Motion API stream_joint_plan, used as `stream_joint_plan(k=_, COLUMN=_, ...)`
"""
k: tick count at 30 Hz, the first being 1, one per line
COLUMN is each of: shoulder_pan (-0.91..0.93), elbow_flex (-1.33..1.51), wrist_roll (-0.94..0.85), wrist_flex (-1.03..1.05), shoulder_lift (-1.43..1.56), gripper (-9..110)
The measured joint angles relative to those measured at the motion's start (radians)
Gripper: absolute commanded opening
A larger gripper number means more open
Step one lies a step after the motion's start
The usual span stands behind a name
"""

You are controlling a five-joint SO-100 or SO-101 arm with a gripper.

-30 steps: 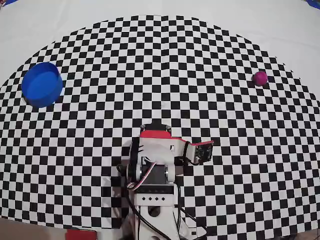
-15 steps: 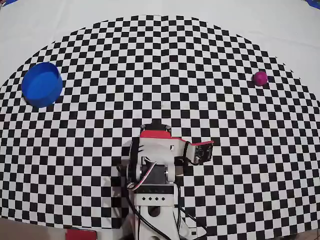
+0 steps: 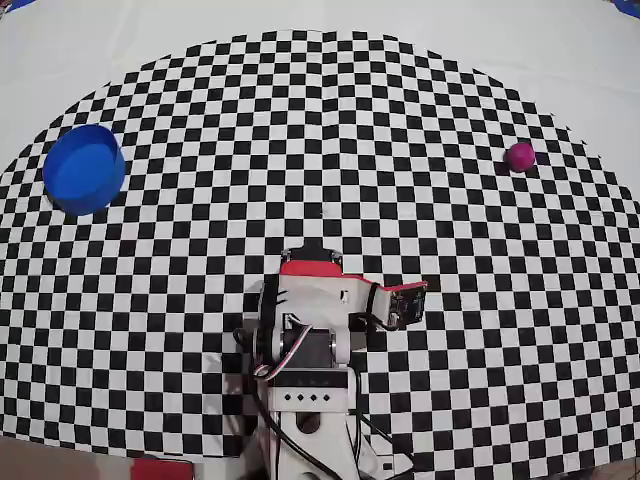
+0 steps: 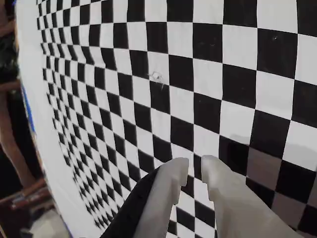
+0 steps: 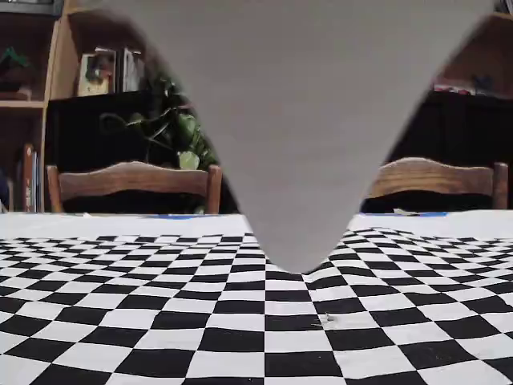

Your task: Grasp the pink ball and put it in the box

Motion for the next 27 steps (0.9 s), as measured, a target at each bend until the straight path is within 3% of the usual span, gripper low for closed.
stream_joint_plan(k=5, shoulder_pan=0.000, elbow_flex=0.005, wrist_roll=0.000, wrist_flex=-0.153, shoulder_lift=-0.034, gripper=1)
stream_joint_plan(k=10, shoulder_pan=0.000, elbow_flex=0.005, wrist_roll=-0.002, wrist_flex=-0.322, shoulder_lift=-0.046, gripper=16)
stream_joint_plan(k=18, shoulder_pan=0.005, elbow_flex=0.005, wrist_roll=-0.048, wrist_flex=-0.592, shoulder_lift=-0.048, gripper=27)
stream_joint_plan(k=23, shoulder_pan=0.018, elbow_flex=0.005, wrist_roll=-0.183, wrist_flex=-0.663, shoulder_lift=-0.048, gripper=32)
stream_joint_plan(k=27, shoulder_pan=0.032, elbow_flex=0.005, wrist_roll=-0.396, wrist_flex=-0.669, shoulder_lift=-0.058, gripper=32)
